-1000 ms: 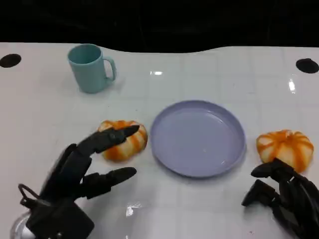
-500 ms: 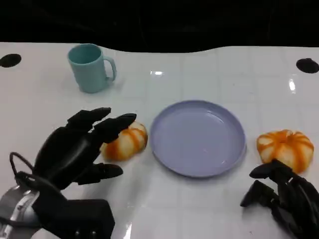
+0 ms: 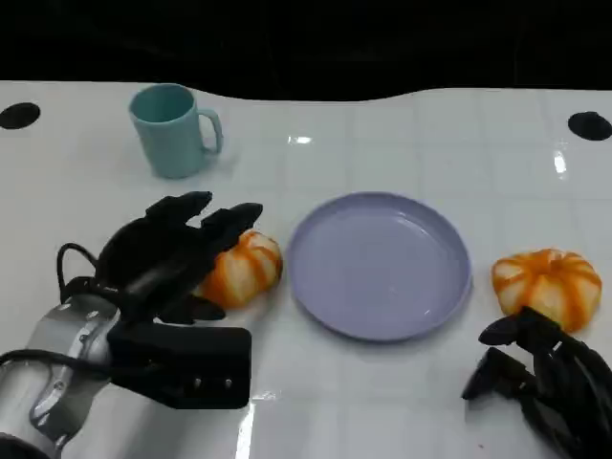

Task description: Grasp the bread from the table and place it into the plate.

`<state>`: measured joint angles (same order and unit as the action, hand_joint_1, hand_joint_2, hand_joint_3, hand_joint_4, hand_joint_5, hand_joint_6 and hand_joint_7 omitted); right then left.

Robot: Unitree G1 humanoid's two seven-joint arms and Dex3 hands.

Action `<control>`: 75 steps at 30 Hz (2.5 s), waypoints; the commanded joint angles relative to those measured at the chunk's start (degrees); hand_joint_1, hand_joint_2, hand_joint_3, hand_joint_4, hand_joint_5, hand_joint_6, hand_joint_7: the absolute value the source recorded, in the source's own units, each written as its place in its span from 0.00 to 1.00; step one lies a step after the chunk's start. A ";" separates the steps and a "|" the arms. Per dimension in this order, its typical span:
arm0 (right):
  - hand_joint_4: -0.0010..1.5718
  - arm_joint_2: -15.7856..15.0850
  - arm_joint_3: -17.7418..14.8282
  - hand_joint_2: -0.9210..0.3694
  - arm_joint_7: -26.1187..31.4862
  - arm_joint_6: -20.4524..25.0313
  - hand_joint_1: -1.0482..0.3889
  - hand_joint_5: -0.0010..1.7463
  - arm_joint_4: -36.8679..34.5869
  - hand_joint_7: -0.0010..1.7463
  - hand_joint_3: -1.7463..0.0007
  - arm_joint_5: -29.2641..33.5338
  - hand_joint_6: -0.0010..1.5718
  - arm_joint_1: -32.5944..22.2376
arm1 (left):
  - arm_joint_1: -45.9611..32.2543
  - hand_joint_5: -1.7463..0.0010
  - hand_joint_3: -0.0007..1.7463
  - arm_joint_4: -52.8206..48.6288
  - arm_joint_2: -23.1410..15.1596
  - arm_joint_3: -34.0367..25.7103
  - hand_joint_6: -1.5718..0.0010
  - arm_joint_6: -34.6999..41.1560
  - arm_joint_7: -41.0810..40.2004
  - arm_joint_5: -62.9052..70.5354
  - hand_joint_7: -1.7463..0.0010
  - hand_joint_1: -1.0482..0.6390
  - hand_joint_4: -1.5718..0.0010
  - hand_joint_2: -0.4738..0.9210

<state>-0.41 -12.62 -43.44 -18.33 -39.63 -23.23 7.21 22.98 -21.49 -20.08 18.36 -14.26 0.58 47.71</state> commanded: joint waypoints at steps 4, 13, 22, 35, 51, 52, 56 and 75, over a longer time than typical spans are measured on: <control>0.39 -0.24 -0.24 0.00 1.87 -1.54 0.35 0.88 0.11 0.69 0.85 0.92 0.36 -0.45 | 11.79 0.94 0.00 -15.29 2.29 5.30 0.91 5.42 2.54 0.65 0.99 0.44 0.98 0.89; 0.40 0.11 -0.44 0.00 1.83 1.21 0.36 0.86 1.68 0.70 0.85 -0.34 0.37 -0.89 | 20.73 0.94 0.00 -29.73 5.66 10.37 0.90 6.43 3.41 -0.63 0.99 0.34 0.98 0.90; 0.41 -0.26 -0.15 0.00 1.98 0.58 0.35 0.86 1.97 0.70 0.86 0.14 0.36 -1.12 | 26.48 0.94 0.00 -41.11 9.51 14.05 0.90 6.41 4.37 -1.51 1.00 0.35 0.98 0.90; 0.42 0.40 -0.11 0.00 3.32 1.00 0.35 0.86 3.64 0.70 0.86 -0.01 0.37 -1.92 | 29.23 0.94 0.00 -48.80 12.78 15.36 0.90 5.89 7.12 -4.09 1.00 0.36 0.97 0.89; 0.42 0.30 -0.24 0.00 2.84 1.98 0.36 0.86 5.42 0.69 0.86 -0.47 0.38 -3.16 | 28.75 0.90 0.02 -53.47 14.57 15.21 0.79 4.04 -0.41 -5.37 0.97 0.44 0.78 0.98; 0.42 0.28 -0.22 0.00 2.99 2.13 0.36 0.86 5.66 0.69 0.86 -0.43 0.38 -3.27 | 28.47 0.88 0.03 -53.63 14.61 15.34 0.75 4.09 -2.92 -5.13 0.96 0.47 0.73 0.99; 0.42 0.24 -0.34 0.00 2.81 1.78 0.35 0.86 5.61 0.70 0.86 -0.47 0.38 -3.36 | 28.16 0.36 0.04 -54.41 14.52 16.88 0.31 4.38 -8.87 -3.55 0.93 0.47 0.50 1.00; 0.41 -0.48 0.01 0.00 3.40 2.43 0.36 0.87 6.15 0.69 0.86 0.06 0.37 -3.44 | 25.79 0.00 0.16 -54.66 13.38 13.52 0.67 1.39 -23.57 -6.44 0.03 0.50 0.52 1.00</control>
<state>0.13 -12.45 -40.16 -15.88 -33.94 -23.15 4.07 49.72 -75.59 -5.61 34.30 -12.45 -21.20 43.66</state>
